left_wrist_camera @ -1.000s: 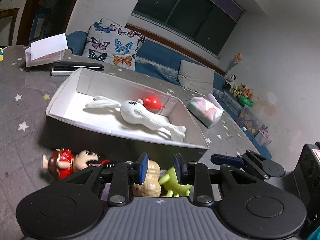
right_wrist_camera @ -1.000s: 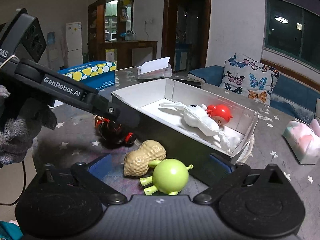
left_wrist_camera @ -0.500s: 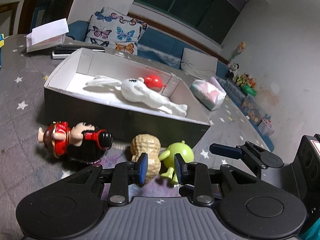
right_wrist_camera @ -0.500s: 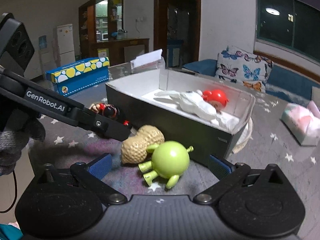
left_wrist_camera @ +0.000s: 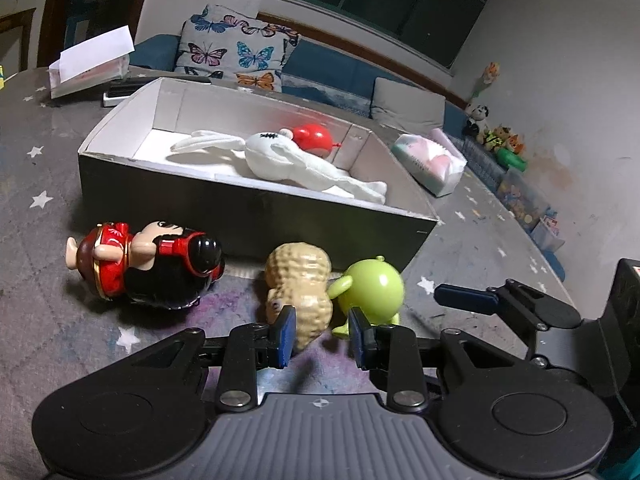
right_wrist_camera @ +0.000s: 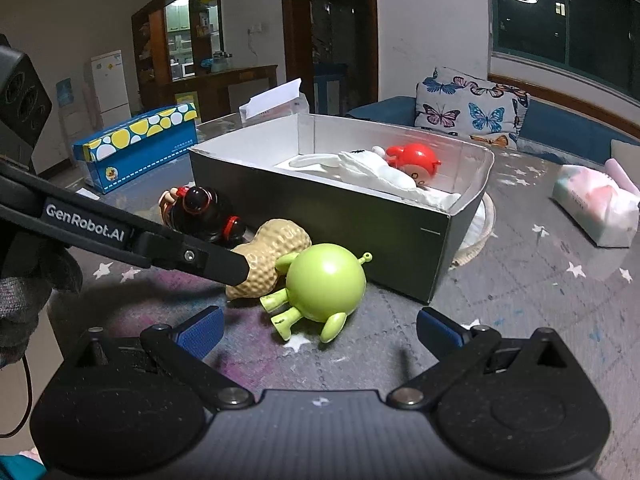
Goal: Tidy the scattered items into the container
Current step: 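Withdraw the left gripper and lower it toward the green alien toy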
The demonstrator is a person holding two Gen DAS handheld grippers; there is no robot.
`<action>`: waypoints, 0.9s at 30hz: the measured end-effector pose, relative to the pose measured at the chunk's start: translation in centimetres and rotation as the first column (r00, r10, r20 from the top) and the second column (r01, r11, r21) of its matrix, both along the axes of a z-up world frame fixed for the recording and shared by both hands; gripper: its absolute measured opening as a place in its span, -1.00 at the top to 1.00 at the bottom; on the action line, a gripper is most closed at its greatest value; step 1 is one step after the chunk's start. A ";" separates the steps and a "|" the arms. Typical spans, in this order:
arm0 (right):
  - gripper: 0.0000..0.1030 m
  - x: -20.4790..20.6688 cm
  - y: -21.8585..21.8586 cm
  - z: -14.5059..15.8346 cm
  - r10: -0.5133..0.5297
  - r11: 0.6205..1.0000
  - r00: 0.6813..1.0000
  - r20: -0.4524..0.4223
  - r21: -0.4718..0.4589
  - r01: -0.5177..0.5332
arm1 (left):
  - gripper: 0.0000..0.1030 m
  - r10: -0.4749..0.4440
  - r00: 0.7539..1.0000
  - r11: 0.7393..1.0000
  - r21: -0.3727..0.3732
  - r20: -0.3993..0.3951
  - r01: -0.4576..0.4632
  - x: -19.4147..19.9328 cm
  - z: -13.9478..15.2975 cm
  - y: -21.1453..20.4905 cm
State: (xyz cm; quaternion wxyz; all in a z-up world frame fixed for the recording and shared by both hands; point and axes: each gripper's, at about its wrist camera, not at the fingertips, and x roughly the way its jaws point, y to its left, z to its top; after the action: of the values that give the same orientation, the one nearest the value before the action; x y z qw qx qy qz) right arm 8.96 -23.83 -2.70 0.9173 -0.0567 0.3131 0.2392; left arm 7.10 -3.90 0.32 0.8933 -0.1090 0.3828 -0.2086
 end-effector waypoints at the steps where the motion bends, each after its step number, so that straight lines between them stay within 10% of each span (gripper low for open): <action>1: -1.00 0.1 0.0 0.0 -0.001 1.000 1.000 -0.003 0.003 0.001 | 0.39 0.005 1.000 1.000 0.006 -0.002 -0.005 0.1 -0.1 0.0; 27: -1.00 0.3 -0.1 -1.0 -0.031 0.999 0.999 -0.034 0.010 0.031 | 0.36 0.079 0.995 0.997 0.009 -0.059 -0.078 0.8 -0.8 0.9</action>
State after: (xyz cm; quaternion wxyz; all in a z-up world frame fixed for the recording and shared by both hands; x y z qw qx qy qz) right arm 9.26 -23.93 -3.69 0.9157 -0.0427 0.3283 0.2276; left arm 7.85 -3.03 -0.50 0.8894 -0.1272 0.4054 -0.1687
